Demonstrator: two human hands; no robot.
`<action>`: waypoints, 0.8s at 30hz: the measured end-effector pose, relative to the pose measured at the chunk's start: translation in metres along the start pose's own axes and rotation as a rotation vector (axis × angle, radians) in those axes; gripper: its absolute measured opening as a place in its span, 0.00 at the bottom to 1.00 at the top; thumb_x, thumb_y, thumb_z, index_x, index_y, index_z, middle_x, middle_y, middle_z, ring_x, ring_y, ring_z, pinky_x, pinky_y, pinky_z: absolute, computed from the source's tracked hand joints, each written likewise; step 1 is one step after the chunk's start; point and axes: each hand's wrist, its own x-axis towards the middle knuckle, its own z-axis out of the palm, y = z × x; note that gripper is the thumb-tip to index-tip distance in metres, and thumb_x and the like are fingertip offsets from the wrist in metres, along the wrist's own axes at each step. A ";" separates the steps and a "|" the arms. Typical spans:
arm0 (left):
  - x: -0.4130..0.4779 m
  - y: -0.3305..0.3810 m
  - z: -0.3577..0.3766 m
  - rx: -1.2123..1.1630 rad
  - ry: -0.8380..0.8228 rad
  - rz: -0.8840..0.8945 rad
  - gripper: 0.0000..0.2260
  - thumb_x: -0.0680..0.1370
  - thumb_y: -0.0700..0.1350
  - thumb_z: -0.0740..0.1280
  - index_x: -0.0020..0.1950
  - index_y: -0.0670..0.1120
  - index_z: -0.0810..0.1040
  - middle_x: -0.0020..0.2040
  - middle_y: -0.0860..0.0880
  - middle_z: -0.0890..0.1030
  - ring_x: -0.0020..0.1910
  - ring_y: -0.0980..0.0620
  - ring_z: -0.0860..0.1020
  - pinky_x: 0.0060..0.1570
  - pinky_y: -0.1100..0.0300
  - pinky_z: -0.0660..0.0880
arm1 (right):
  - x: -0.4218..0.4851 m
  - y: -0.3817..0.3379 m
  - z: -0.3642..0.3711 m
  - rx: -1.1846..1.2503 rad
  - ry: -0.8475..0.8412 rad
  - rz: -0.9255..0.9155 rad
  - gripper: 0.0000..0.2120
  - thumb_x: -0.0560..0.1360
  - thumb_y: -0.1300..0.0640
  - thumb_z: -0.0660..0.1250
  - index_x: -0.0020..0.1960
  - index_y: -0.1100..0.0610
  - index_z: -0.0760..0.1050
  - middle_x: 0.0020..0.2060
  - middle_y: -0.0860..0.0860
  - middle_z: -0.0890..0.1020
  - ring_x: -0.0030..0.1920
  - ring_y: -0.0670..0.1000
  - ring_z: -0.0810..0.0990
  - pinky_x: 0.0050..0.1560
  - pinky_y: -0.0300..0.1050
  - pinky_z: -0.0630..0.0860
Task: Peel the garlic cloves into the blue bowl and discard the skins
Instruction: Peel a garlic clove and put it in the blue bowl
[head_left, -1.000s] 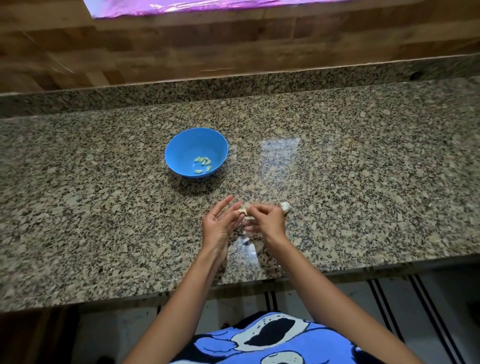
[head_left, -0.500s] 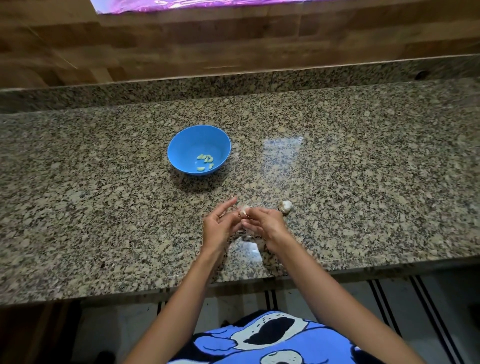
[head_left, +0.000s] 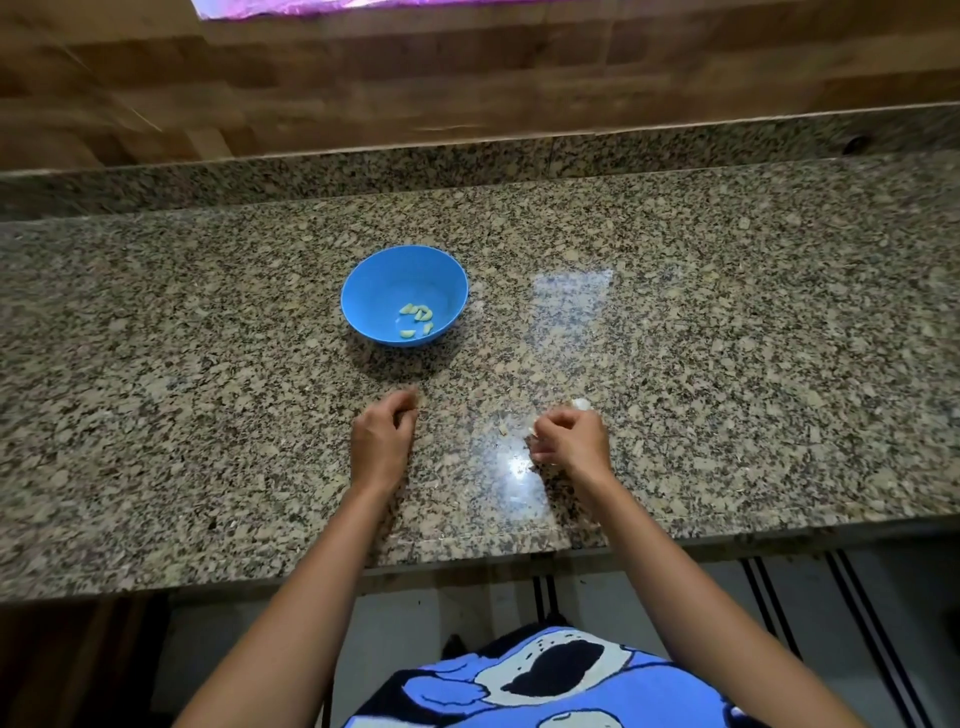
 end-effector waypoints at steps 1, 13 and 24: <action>-0.002 0.004 0.004 0.014 0.013 0.043 0.13 0.77 0.40 0.66 0.62 0.46 0.77 0.58 0.45 0.80 0.55 0.51 0.77 0.51 0.65 0.74 | 0.000 0.001 0.000 0.007 -0.006 0.007 0.04 0.75 0.63 0.66 0.43 0.63 0.77 0.37 0.56 0.82 0.33 0.51 0.81 0.41 0.47 0.81; -0.049 0.026 0.040 0.299 -0.311 0.768 0.13 0.71 0.33 0.71 0.55 0.39 0.80 0.53 0.41 0.81 0.51 0.45 0.81 0.49 0.52 0.80 | -0.003 0.013 -0.004 0.211 -0.049 0.153 0.09 0.77 0.69 0.57 0.46 0.65 0.77 0.33 0.58 0.79 0.31 0.53 0.77 0.40 0.46 0.77; -0.052 0.019 -0.031 -1.024 -0.264 -0.734 0.04 0.73 0.32 0.68 0.45 0.37 0.83 0.38 0.47 0.83 0.34 0.54 0.81 0.35 0.68 0.78 | -0.028 -0.019 0.053 0.050 -0.440 0.036 0.08 0.76 0.68 0.63 0.50 0.63 0.79 0.43 0.59 0.82 0.38 0.52 0.81 0.43 0.42 0.80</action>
